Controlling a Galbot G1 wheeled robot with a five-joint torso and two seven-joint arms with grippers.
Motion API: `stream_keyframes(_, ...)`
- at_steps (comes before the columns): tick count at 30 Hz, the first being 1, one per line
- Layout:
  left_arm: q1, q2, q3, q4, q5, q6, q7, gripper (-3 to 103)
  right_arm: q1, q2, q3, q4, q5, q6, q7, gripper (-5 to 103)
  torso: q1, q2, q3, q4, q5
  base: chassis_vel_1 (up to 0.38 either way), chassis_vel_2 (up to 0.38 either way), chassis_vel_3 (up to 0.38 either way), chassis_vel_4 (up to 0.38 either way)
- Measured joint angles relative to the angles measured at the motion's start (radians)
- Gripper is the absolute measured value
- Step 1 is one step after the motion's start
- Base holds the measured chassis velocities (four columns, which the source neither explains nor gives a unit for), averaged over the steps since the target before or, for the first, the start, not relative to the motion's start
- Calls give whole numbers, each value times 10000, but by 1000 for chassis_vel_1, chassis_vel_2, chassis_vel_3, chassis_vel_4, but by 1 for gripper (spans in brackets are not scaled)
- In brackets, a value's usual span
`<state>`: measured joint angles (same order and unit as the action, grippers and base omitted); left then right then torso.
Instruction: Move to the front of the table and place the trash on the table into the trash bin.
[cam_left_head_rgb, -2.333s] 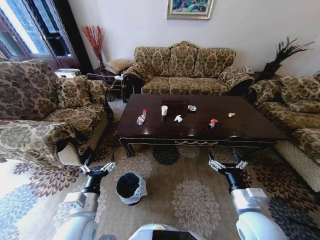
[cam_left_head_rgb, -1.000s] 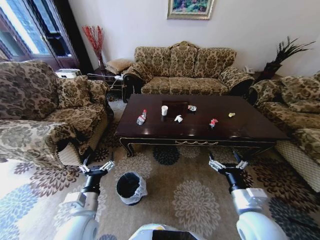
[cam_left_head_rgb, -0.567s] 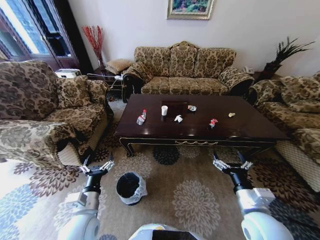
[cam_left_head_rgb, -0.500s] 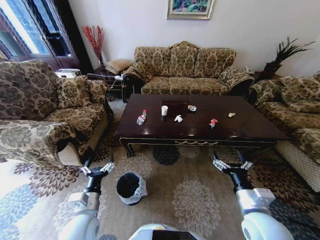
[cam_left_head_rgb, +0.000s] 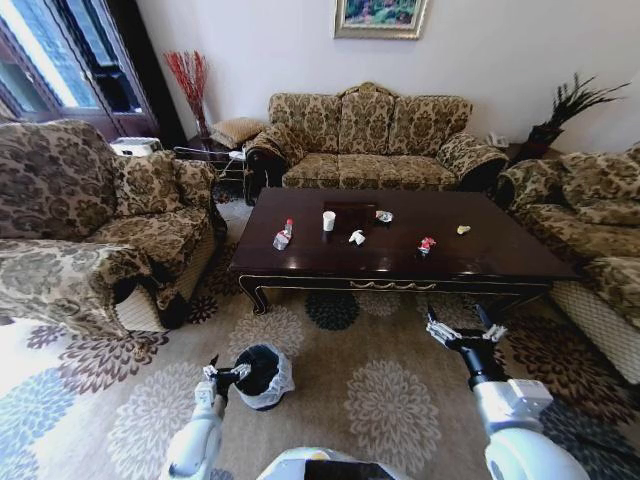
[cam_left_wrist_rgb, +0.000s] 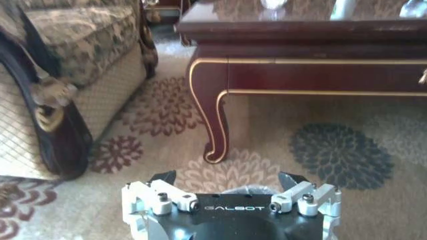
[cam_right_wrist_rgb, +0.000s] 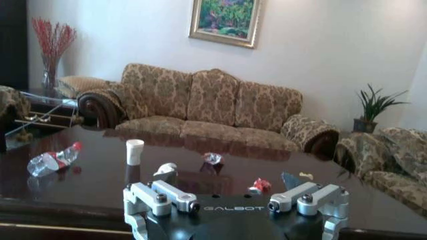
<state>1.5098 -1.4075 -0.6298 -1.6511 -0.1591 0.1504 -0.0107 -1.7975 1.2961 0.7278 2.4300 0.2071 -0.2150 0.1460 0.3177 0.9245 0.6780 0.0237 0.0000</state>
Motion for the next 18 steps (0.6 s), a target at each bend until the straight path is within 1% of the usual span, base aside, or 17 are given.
stream_keyframes(1, -293, 60, 47, 336, -48, 130, 41, 100, 17, -90, -64, -4, 4, -100, 122, 100, 0, 0, 0, -1, -1, 0, 0, 0, 0)
stream_keyframes(2, -293, 60, 47, 336, -48, 130, 41, 100, 17, -90, -64, -4, 4, -100, 122, 100, 0, 0, 0, -1, -1, 0, 0, 0, 0)
stream_keyframes(5, -1193, 192, 163, 1390, -140, 546, 170, 100, 2, -272, -116, 105, 19, -299, 387, 100, 2, -1, 1, -1, 2, 0, 0, 0, 0)
stream_keyframes(7, -1317, 196, 178, 1588, -135, 568, 174, 100, -15, -276, -109, 146, 36, -312, 432, 100, 2, 0, 0, 0, 2, 0, 0, 0, 0)
stream_keyframes(8, -1552, 217, 193, 2090, -108, 666, 180, 100, -63, -270, -62, 223, 82, -320, 500, 100, 1, -1, 0, -1, -2, 0, 0, 0, 0)
stream_keyframes(9, -1658, 240, 195, 2350, -95, 726, 189, 100, -96, -257, -31, 258, 103, -320, 526, 100, 1, -1, 1, 0, -1, 0, 0, 0, 0)
stream_keyframes(10, -1782, 266, 182, 2696, -82, 748, 216, 100, -139, -239, 9, 285, 123, -319, 548, 100, 1, 0, 0, 0, 1, 0, 0, 0, 0)
stream_keyframes(11, -1782, 266, 182, 2696, -82, 748, 216, 100, -139, -239, 9, 285, 123, -319, 548, 100, 1, 0, 0, 0, 1, 0, 0, 0, 0)
stream_keyframes(14, -2076, 286, 45, 3693, -22, 691, 278, 100, -243, -233, 114, 301, 162, -282, 578, 100, 1, 0, 0, 2, -1, 0, 0, 0, 0)
stream_keyframes(15, -2076, 286, 45, 3693, -22, 691, 278, 100, -243, -233, 114, 301, 162, -282, 578, 100, 1, 0, 0, 2, -1, 0, 0, 0, 0)
stream_keyframes(17, -2225, 313, -49, 4226, -13, 639, 407, 100, -289, -290, 145, 301, 176, -266, 618, 100, 1, -1, 0, 1, 1, 0, 0, 0, 0)
stream_keyframes(18, -2225, 313, -49, 4226, -13, 639, 407, 100, -289, -290, 145, 301, 176, -266, 618, 100, 1, -1, 0, 1, 1, 0, 0, 0, 0)
